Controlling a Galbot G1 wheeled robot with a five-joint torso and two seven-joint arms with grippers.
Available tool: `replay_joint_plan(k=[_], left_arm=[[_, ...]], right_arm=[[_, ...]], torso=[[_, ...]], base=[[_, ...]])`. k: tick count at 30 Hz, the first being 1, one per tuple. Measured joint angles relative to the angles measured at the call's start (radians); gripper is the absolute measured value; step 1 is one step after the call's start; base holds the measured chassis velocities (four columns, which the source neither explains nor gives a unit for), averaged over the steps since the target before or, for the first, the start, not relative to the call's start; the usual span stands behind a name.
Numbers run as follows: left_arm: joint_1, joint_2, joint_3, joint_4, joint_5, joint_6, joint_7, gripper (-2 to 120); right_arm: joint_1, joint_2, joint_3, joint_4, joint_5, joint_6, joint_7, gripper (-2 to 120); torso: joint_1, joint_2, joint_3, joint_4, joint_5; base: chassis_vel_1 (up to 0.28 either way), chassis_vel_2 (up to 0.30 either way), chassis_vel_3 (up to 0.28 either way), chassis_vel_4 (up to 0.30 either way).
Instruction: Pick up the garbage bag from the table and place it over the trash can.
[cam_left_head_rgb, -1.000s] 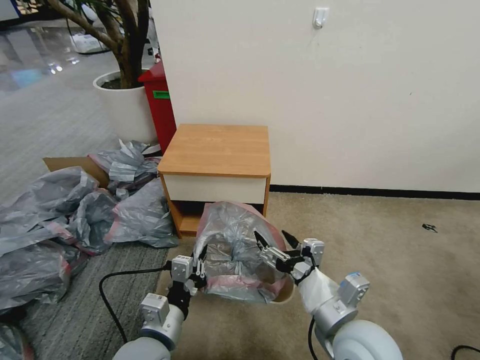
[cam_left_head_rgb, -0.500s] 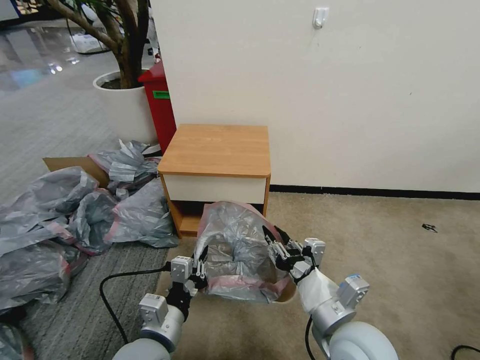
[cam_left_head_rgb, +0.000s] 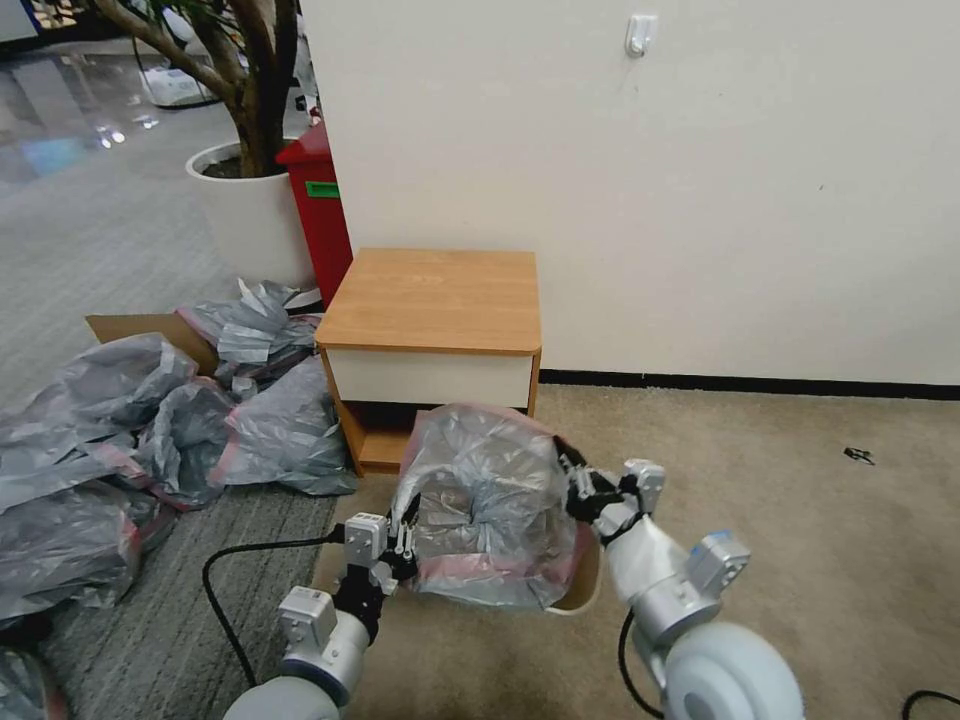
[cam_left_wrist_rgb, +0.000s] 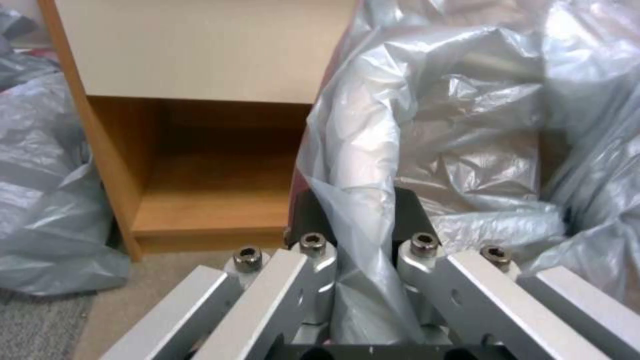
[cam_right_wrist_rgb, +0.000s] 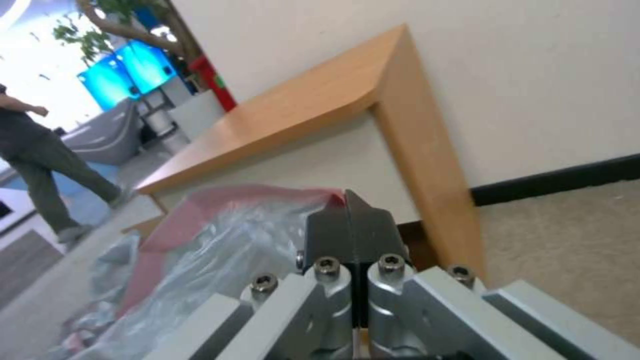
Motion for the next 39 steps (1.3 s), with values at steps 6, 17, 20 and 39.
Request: replay_joint_plan(k=[6,17,20,39], left_arm=[[0.01,-0.006,-0.015,-0.013,-0.033,-0.006,0.018,7],[-0.01,-0.01,-0.069,-0.015,-0.18,-0.003,0.024,7],[-0.021,-0.012,-0.081,-0.011,-0.23,0.012,0.021,7],[-0.073,0.0,-0.096,0.049,-0.363,0.078,0.004,7]], right_arm=[[0.02,-0.069,0.072,0.0,0.077,-0.08,0.048,0],[-0.03,-0.138,0.125,0.041,0.194,-0.209,0.159,0],[-0.04,-0.138,0.126,0.068,0.25,-0.225,0.205,0],[-0.084,-0.058,0.122,0.126,0.277,-0.212,0.231,14]], torso=[[0.0,0.0,0.0,0.0,0.0001],[0.0,0.0,0.0,-0.0001,0.0],[0.0,0.0,0.0,0.0,-0.0002],[0.0,0.0,0.0,0.0,-0.0001]], base=[[0.0,0.0,0.0,0.0],[0.0,0.0,0.0,0.0],[0.0,0.0,0.0,0.0],[0.0,0.0,0.0,0.0]])
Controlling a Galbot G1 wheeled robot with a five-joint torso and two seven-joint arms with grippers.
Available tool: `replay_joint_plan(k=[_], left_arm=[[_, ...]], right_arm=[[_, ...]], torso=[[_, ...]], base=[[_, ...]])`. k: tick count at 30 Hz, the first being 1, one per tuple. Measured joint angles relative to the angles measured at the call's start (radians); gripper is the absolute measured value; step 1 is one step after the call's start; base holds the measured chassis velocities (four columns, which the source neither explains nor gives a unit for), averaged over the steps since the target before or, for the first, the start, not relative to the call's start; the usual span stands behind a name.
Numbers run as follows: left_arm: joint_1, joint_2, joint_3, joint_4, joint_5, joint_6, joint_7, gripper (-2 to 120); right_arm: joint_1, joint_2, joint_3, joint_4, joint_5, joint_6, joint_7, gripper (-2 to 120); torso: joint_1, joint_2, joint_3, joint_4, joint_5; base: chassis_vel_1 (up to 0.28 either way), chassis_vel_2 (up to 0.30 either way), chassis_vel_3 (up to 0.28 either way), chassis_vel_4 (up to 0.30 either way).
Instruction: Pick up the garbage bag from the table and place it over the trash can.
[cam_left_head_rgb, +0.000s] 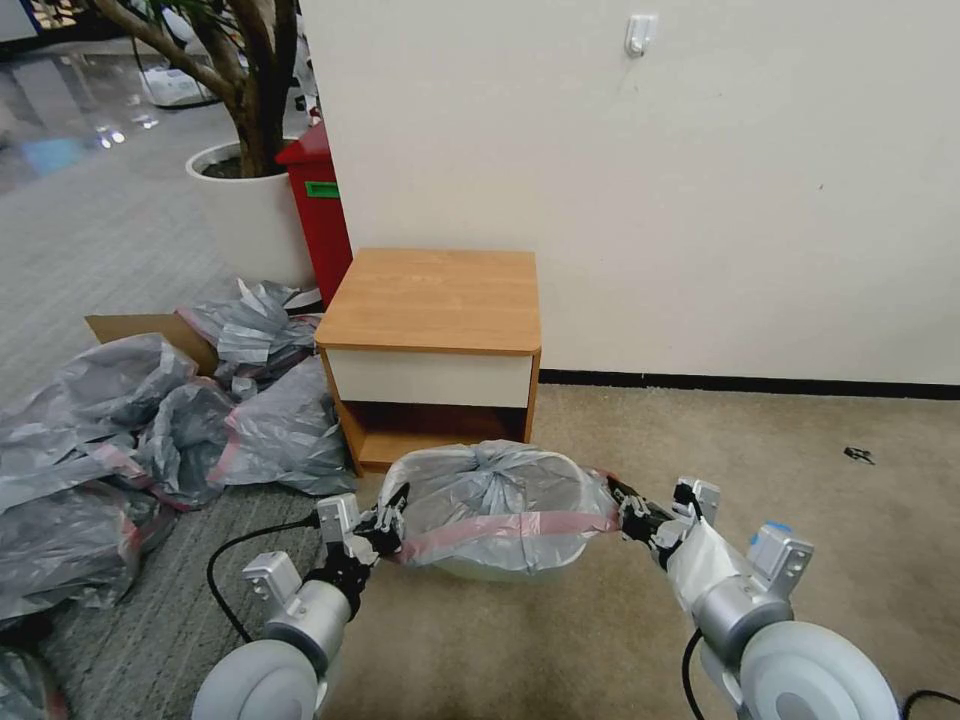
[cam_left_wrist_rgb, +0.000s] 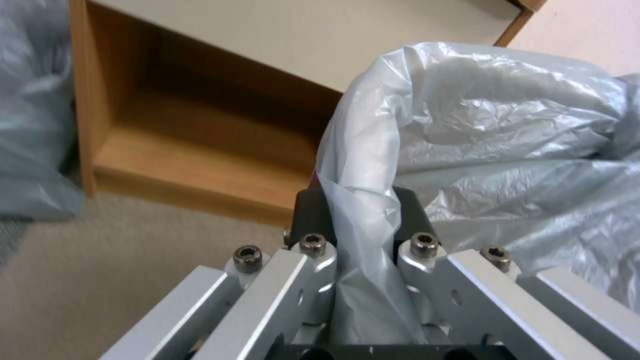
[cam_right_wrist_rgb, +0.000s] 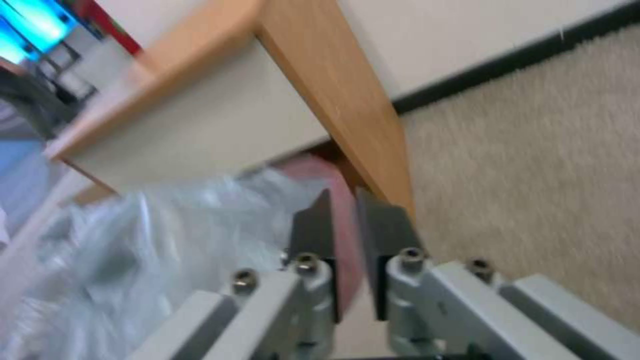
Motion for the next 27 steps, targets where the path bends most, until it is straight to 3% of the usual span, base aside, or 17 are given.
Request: replay_joint_plan(k=[8,21,27], left_arm=[[-0.016,0.004,0.006,0.043,0.103,-0.041,0.027,7],[-0.032,0.014,0.003,0.044,0.139,-0.119,0.028,7],[-0.032,0.015,0.003,0.036,0.149,-0.125,0.031,7]], right_arm=[[-0.023,0.009,0.012,0.092,0.108,0.004,0.097,41],[-0.039,0.126,-0.023,0.119,0.556,0.038,0.474,91],[-0.033,0.139,-0.032,0.118,0.573,0.057,0.486,99]], torso=[[0.0,0.0,0.0,0.0,-0.0001],[0.0,0.0,0.0,0.0001,0.0],[0.0,0.0,0.0,0.0,0.0]], base=[[0.0,0.0,0.0,0.0],[0.0,0.0,0.0,0.0],[0.0,0.0,0.0,0.0]])
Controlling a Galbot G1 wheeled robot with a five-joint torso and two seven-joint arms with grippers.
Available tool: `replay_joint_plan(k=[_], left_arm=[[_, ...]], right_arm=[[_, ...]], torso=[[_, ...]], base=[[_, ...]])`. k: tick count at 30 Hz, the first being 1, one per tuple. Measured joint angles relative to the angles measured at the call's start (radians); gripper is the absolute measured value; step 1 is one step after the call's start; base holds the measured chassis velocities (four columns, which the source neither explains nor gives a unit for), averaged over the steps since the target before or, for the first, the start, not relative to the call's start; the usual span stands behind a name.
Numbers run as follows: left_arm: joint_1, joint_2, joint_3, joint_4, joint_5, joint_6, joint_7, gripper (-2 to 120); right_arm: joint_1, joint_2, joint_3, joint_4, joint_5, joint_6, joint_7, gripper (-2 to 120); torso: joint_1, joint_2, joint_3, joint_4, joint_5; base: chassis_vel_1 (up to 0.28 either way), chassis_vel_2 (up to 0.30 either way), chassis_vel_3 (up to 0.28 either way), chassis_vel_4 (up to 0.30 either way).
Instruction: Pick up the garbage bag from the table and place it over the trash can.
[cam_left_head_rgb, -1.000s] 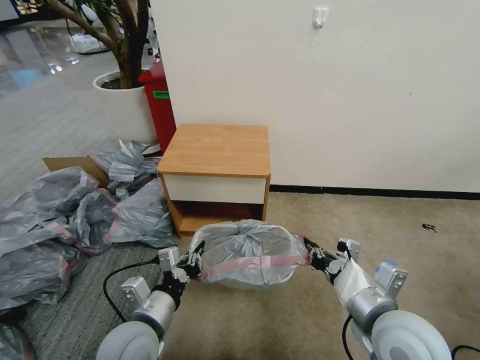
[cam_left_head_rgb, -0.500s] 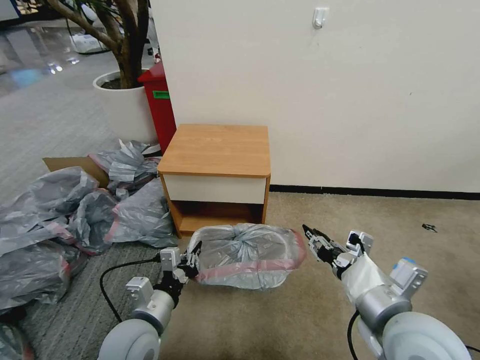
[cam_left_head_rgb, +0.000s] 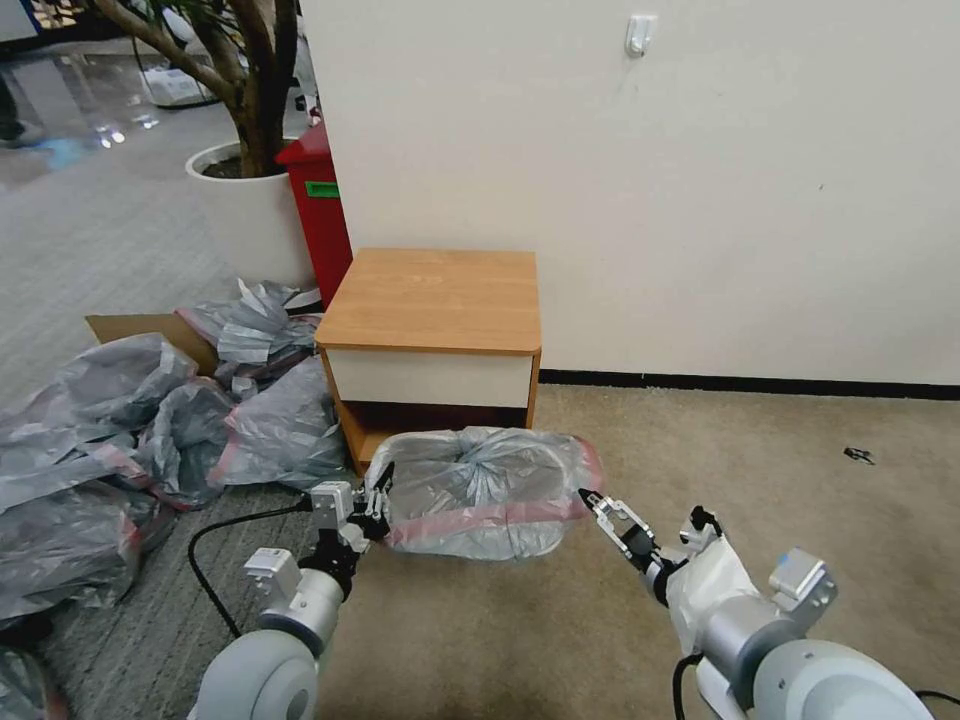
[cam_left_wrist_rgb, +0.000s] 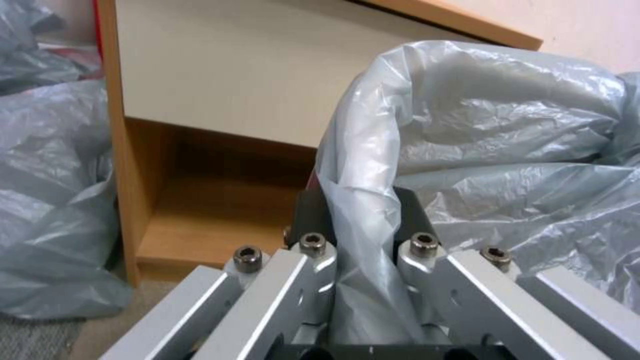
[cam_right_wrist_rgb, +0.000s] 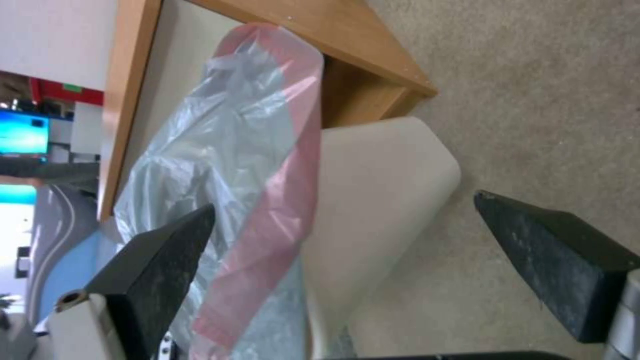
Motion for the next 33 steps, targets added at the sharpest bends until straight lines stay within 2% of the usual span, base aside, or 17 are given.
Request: replay_joint_plan(k=[6,9,10,13,15,17,18,21,22,25,27,28,30,33], left_arm=[[0.001,0.001,0.001,-0.004,0.003,-0.003,0.004,7],[0.004,0.003,0.003,-0.011,0.003,-0.003,0.006,7],[0.004,0.003,0.003,-0.011,0.003,-0.003,0.006,7],[0.005,0.004,0.004,-0.011,0.002,-0.003,0.007,7],[0.005,0.004,0.004,-0.012,0.001,-0.003,0.007,7],[0.004,0.004,0.005,-0.012,0.001,-0.003,0.007,7],[0.004,0.004,0.005,-0.012,0.001,-0.003,0.007,7],[0.004,0.004,0.005,-0.012,0.0,-0.003,0.007,7],[0.005,0.003,0.005,-0.012,0.0,-0.003,0.007,7],[0.005,0.002,0.005,-0.012,0.0,-0.003,0.007,7],[0.004,0.001,0.005,-0.012,0.0,-0.003,0.007,7],[0.004,0.001,0.005,-0.012,0.0,-0.003,0.007,7],[0.001,-0.001,0.005,-0.005,0.0,-0.003,0.007,7],[-0.004,-0.004,0.008,0.004,0.0,-0.003,0.006,7]], right_arm=[[0.008,0.012,-0.002,-0.001,0.012,0.031,-0.001,93],[0.014,0.023,-0.002,-0.001,0.013,0.045,-0.003,78],[0.014,0.023,-0.002,-0.001,0.013,0.045,-0.003,78],[0.016,0.028,-0.001,-0.002,0.012,0.057,-0.003,63],[0.015,0.028,-0.001,-0.002,0.011,0.061,-0.002,59],[0.01,0.028,-0.001,-0.002,0.007,0.063,0.0,47],[0.01,0.028,-0.001,-0.002,0.007,0.063,0.0,47],[0.007,0.027,-0.001,-0.002,0.005,0.064,0.0,37],[0.007,0.025,-0.001,-0.002,0.004,0.064,0.0,30],[0.007,0.022,-0.002,-0.002,0.003,0.064,0.0,22],[0.004,0.016,-0.001,-0.002,0.002,0.064,0.0,11],[0.004,0.016,-0.001,-0.002,0.002,0.064,0.0,11],[-0.001,0.007,-0.002,-0.002,0.002,0.064,-0.002,2],[-0.005,-0.003,-0.003,-0.003,0.001,0.062,-0.004,0]], torso=[[0.0,0.0,0.0,0.0,0.0],[0.0,0.0,0.0,0.0,0.0],[0.0,0.0,0.0,0.0,0.0],[0.0,0.0,0.0,0.0,0.0001],[0.0,0.0,0.0,0.0,0.0],[0.0,0.0,0.0,0.0,0.0001],[0.0,0.0,0.0,0.0,0.0001],[0.0,0.0,0.0,0.0,0.0001],[0.0,0.0,0.0,0.0,0.0],[0.0,0.0,0.0,0.0,0.0001],[0.0,0.0,0.0,0.0,0.0001],[0.0,0.0,0.0,0.0,0.0001],[0.0,0.0,0.0,0.0,0.0002],[0.0,0.0,0.0,0.0,0.0002]], base=[[0.0,0.0,0.0,0.0],[0.0,0.0,0.0,0.0],[0.0,0.0,0.0,0.0],[0.0,0.0,0.0,0.0],[0.0,0.0,0.0,0.0],[0.0,0.0,0.0,0.0],[0.0,0.0,0.0,0.0],[0.0,0.0,0.0,0.0],[0.0,0.0,0.0,0.0],[0.0,0.0,0.0,0.0],[0.0,0.0,0.0,0.0],[0.0,0.0,0.0,0.0],[0.0,0.0,0.0,0.0],[0.0,0.0,0.0,0.0]])
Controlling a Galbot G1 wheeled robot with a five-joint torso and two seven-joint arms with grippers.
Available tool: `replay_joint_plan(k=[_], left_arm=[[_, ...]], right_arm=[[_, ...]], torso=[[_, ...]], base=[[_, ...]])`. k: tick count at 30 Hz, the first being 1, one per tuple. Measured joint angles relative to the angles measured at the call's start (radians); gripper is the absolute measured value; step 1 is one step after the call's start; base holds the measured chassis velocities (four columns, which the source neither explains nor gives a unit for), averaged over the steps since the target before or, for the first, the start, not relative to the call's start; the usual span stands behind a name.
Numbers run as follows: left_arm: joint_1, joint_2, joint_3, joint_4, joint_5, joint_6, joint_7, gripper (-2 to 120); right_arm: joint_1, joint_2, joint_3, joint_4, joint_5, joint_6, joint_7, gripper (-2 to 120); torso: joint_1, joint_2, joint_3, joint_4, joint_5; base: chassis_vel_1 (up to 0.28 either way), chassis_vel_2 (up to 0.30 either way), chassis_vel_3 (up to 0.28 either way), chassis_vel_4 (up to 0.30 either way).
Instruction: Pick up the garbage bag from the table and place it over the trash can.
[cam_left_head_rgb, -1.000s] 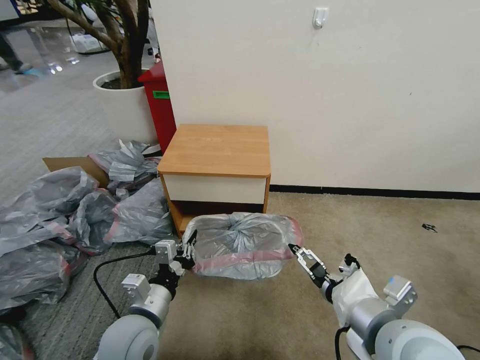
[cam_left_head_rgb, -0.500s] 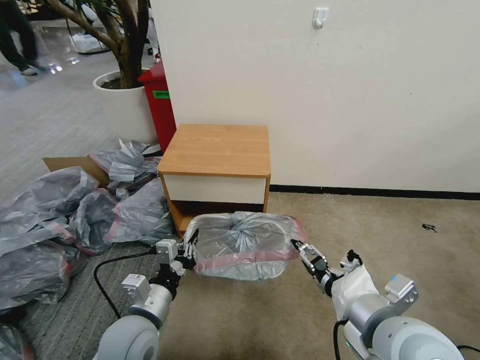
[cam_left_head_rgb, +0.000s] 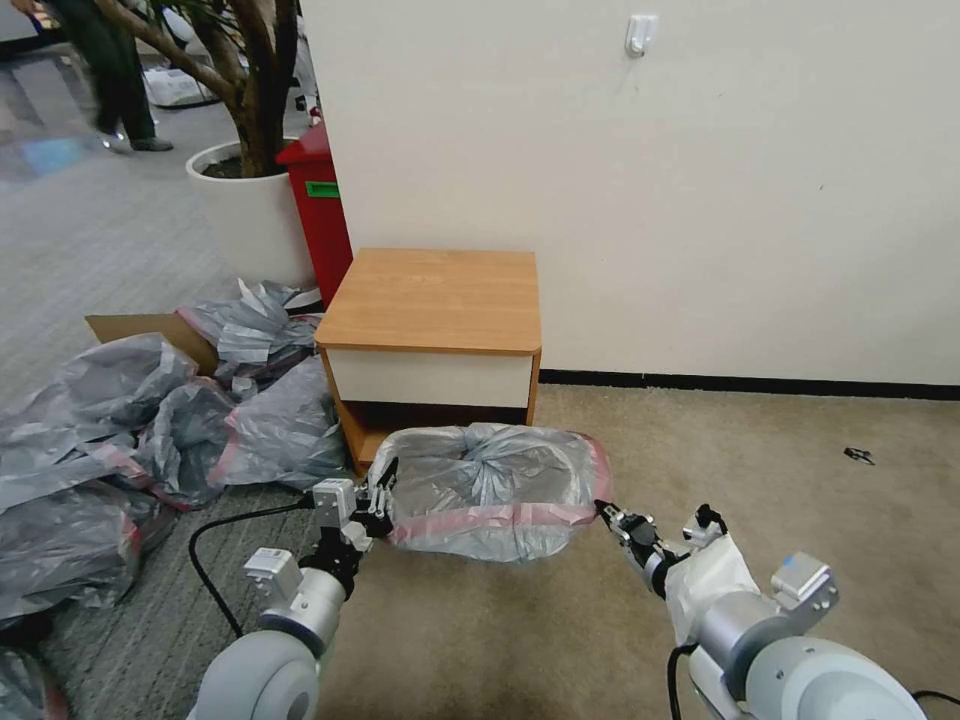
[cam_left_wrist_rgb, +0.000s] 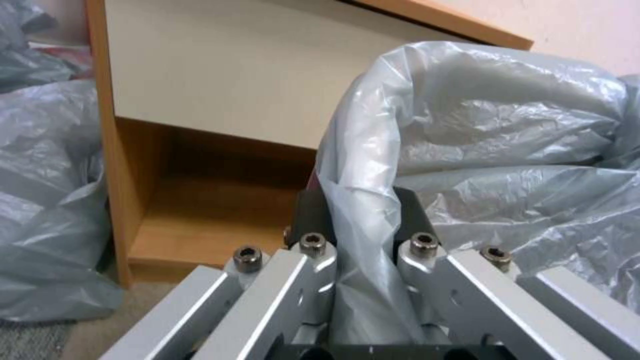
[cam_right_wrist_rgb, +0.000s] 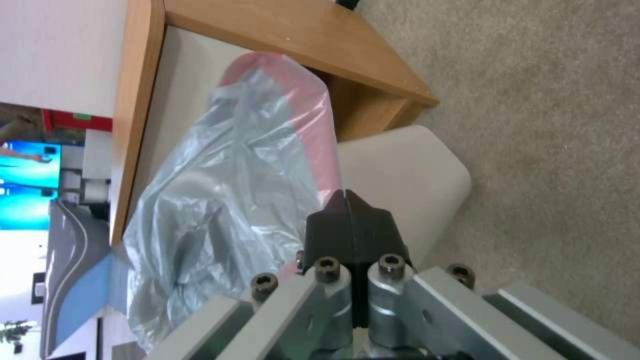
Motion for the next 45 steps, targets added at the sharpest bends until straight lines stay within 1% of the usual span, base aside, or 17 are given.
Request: replay_joint_plan(k=[6,10,14,15,19,24,28,32,35,36,40,41,44,45], left_arm=[[-0.01,-0.004,0.01,0.007,0.0,0.0,-0.001,7],[-0.017,-0.003,0.013,0.01,0.0,0.0,-0.002,7],[-0.024,0.002,0.01,0.018,-0.003,-0.001,-0.002,7],[-0.024,0.002,0.01,0.018,-0.003,-0.001,-0.002,7],[-0.025,-0.001,0.009,0.02,-0.003,-0.001,-0.002,7],[-0.026,-0.007,0.012,0.021,-0.002,-0.001,-0.003,7],[-0.023,-0.011,0.013,0.019,-0.001,-0.001,-0.003,7],[-0.016,-0.014,0.013,0.014,-0.001,-0.002,-0.003,7],[-0.013,-0.018,0.014,0.011,-0.001,-0.002,-0.003,7],[-0.013,-0.018,0.014,0.011,-0.001,-0.002,-0.003,7],[-0.007,-0.025,0.015,0.006,-0.001,-0.003,-0.004,7],[-0.007,-0.025,0.015,0.006,-0.001,-0.003,-0.004,7],[-0.001,-0.027,0.015,0.001,-0.001,-0.005,-0.004,7],[0.0,-0.027,0.015,0.001,-0.001,-0.008,-0.004,7]], right_arm=[[-0.002,-0.017,-0.016,0.0,-0.001,-0.017,-0.002,0],[-0.007,-0.032,-0.024,0.0,-0.001,-0.053,0.0,0],[-0.026,-0.07,-0.022,0.0,0.0,-0.126,0.022,0],[-0.026,-0.07,-0.022,0.0,0.0,-0.126,0.022,0],[-0.031,-0.1,-0.011,0.0,-0.001,-0.176,0.034,0],[-0.023,-0.103,-0.017,-0.003,-0.017,-0.192,0.027,0],[-0.024,-0.095,-0.017,-0.034,-0.053,-0.205,-0.001,0],[-0.027,-0.086,-0.018,-0.074,-0.104,-0.21,-0.048,0],[-0.025,-0.077,-0.031,-0.109,-0.18,-0.211,-0.111,0],[-0.025,-0.077,-0.031,-0.109,-0.18,-0.211,-0.111,0],[-0.02,-0.07,-0.059,-0.155,-0.302,-0.2,-0.222,0],[-0.02,-0.07,-0.059,-0.155,-0.302,-0.2,-0.222,0],[-0.002,-0.058,-0.085,-0.214,-0.457,-0.145,-0.32,0],[0.003,-0.054,-0.091,-0.227,-0.489,-0.133,-0.337,0]], torso=[[0.0,0.0,0.0,0.0,0.0],[0.0,0.0,0.0,0.0,-0.0001],[0.0,0.0,0.0,0.0,0.0],[0.0,0.0,0.0,0.0,0.0],[0.0,0.0,0.0,-0.0001,-0.0001],[0.0,0.0,0.0,0.0,-0.0001],[0.0,0.0,0.0,0.0,-0.0001],[0.0,0.0,0.0,-0.0001,-0.0001],[0.0,0.0,0.0,0.0,-0.0001],[0.0,0.0,0.0,0.0,-0.0001],[0.0,0.0,0.0,-0.0001,-0.0003],[0.0,0.0,0.0,-0.0001,-0.0003],[0.0,0.0,0.0,-0.0001,-0.0002],[0.0,0.0,0.0,-0.0001,-0.0001]], base=[[0.0,0.0,0.0,0.0],[0.0,0.0,0.0,0.0],[0.0,0.0,0.0,0.0],[0.0,0.0,0.0,0.0],[0.0,0.0,0.0,0.0],[0.0,0.0,0.0,0.0],[0.0,0.0,0.0,0.0],[0.0,0.0,0.0,0.0],[0.0,0.0,0.0,0.0],[0.0,0.0,0.0,0.0],[0.0,0.0,0.0,0.0],[0.0,0.0,0.0,0.0],[0.0,0.0,0.0,0.0],[0.0,0.0,0.0,0.0]])
